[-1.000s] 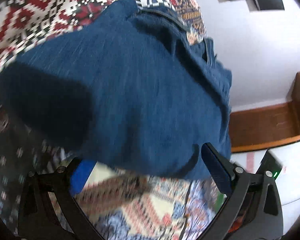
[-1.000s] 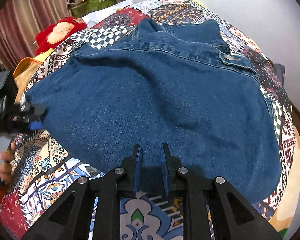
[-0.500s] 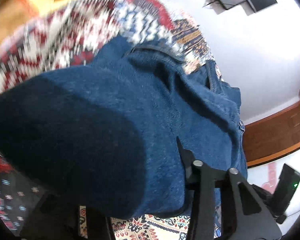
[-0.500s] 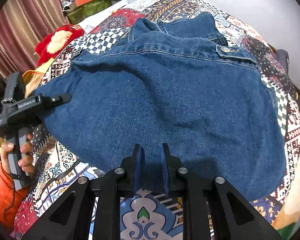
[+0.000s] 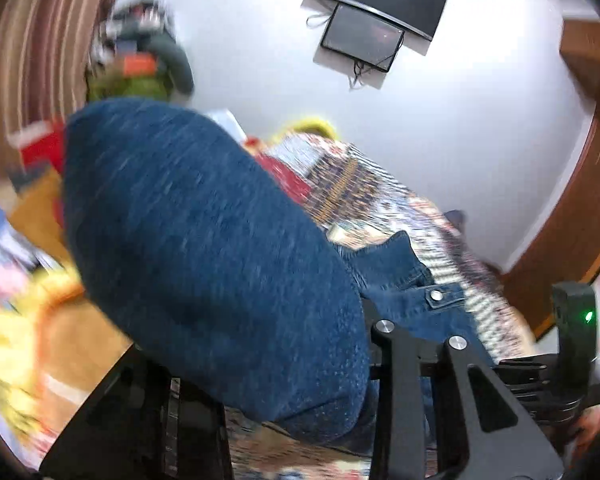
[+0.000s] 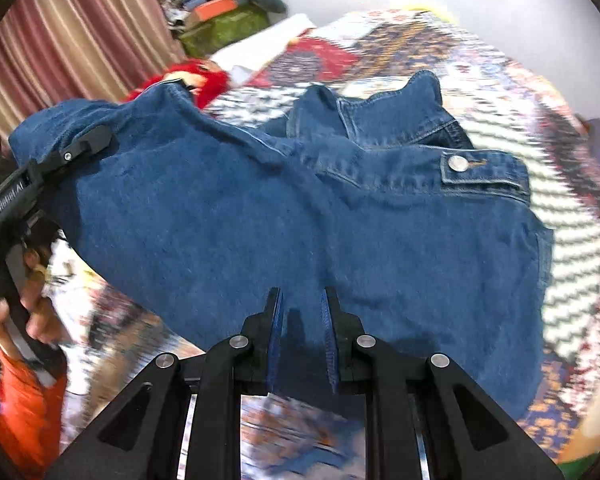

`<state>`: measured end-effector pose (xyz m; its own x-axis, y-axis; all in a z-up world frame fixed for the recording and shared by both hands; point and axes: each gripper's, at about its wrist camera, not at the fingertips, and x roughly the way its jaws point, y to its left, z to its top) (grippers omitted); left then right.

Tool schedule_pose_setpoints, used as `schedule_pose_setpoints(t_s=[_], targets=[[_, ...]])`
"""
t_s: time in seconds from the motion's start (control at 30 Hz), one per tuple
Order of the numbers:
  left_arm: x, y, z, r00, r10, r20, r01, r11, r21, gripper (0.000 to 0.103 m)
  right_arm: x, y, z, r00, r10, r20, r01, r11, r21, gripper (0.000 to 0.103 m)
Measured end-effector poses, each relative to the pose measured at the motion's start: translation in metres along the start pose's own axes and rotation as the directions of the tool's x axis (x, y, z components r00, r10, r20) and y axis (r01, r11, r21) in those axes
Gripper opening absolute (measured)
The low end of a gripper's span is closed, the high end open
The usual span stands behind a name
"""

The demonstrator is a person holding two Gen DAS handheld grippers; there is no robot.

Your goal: Fold large clothes

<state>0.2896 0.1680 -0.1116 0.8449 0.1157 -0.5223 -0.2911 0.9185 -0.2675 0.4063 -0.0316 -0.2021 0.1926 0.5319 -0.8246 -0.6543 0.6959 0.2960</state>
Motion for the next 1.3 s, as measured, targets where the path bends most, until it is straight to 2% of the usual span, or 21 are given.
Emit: schedule_pose_setpoints(t_s=[0.13,0.3,0.4,0.5,0.53,0.57,0.63,0.7,0.77,0.8,0.83,0.93,1.0,1.13,1.23,1.3], targets=[[-0.002,-0.009,0.000,0.998,0.064,0.019,-0.066,0.994,0.088,0.035,0.038,0.023,0.005,0.992,0.098,-0.075,-0.099,0.995,-0.018,0.015],[0.010,-0.035,-0.016,0.996,0.093,-0.008,-0.090,0.979,0.181,0.035,0.085,0.022,0.001,0.980,0.112,-0.164,-0.112,0.994,0.010,0.014],[0.015,-0.049,-0.026,0.995,0.100,-0.002,-0.097,0.966,0.240,0.035,0.090,0.010,0.000,0.967,0.173,-0.186,-0.167,0.985,0.046,0.015],[0.019,-0.072,-0.024,0.997,0.076,0.018,-0.078,0.950,0.302,0.034,0.083,-0.015,-0.002,0.943,0.253,-0.216,-0.225,0.963,0.147,0.015],[0.021,-0.083,-0.024,0.998,0.064,0.020,-0.067,0.941,0.331,0.034,0.078,-0.021,-0.004,0.942,0.263,-0.211,-0.229,0.958,0.174,0.015],[0.021,-0.093,-0.023,0.998,0.052,0.022,-0.057,0.934,0.352,0.034,0.070,-0.026,-0.006,0.944,0.262,-0.199,-0.225,0.956,0.188,0.015],[0.021,-0.116,-0.023,1.000,0.003,0.023,-0.012,0.920,0.392,0.034,0.041,-0.042,-0.015,0.966,0.222,-0.136,-0.195,0.963,0.188,0.015],[0.021,-0.142,-0.023,0.999,-0.040,0.028,0.023,0.898,0.438,0.032,0.010,-0.057,-0.026,0.988,0.135,-0.081,-0.120,0.978,0.170,0.015],[0.022,-0.170,-0.027,0.997,-0.077,0.031,0.052,0.869,0.493,0.031,-0.018,-0.071,-0.038,0.999,0.023,-0.037,-0.017,0.988,0.152,0.015],[0.021,-0.184,-0.032,0.994,-0.103,0.029,0.073,0.850,0.522,0.030,-0.039,-0.081,-0.048,0.998,-0.060,-0.010,0.061,0.988,0.143,0.015],[0.020,-0.196,-0.038,0.991,-0.130,0.017,0.099,0.830,0.548,0.030,-0.054,-0.089,-0.057,0.994,-0.108,0.008,0.105,0.984,0.143,0.015],[0.020,-0.228,-0.058,0.983,-0.184,-0.025,0.161,0.775,0.612,0.029,-0.095,-0.115,-0.083,0.982,-0.183,0.042,0.172,0.967,0.191,0.015],[0.023,-0.250,-0.079,0.976,-0.203,-0.074,0.199,0.716,0.669,0.029,-0.118,-0.132,-0.101,0.972,-0.226,0.056,0.207,0.949,0.239,0.015],[0.042,-0.272,-0.131,0.966,-0.143,-0.215,0.258,0.596,0.760,0.030,-0.152,-0.147,-0.131,0.946,-0.316,0.070,0.282,0.910,0.305,0.015],[0.046,-0.264,-0.157,0.957,-0.092,-0.276,0.279,0.560,0.780,0.031,-0.164,-0.151,-0.146,0.946,-0.312,0.091,0.265,0.903,0.338,0.015],[0.043,-0.256,-0.167,0.959,-0.069,-0.275,0.267,0.546,0.794,0.035,-0.168,-0.148,-0.151,0.948,-0.303,0.097,0.255,0.905,0.340,0.015]])
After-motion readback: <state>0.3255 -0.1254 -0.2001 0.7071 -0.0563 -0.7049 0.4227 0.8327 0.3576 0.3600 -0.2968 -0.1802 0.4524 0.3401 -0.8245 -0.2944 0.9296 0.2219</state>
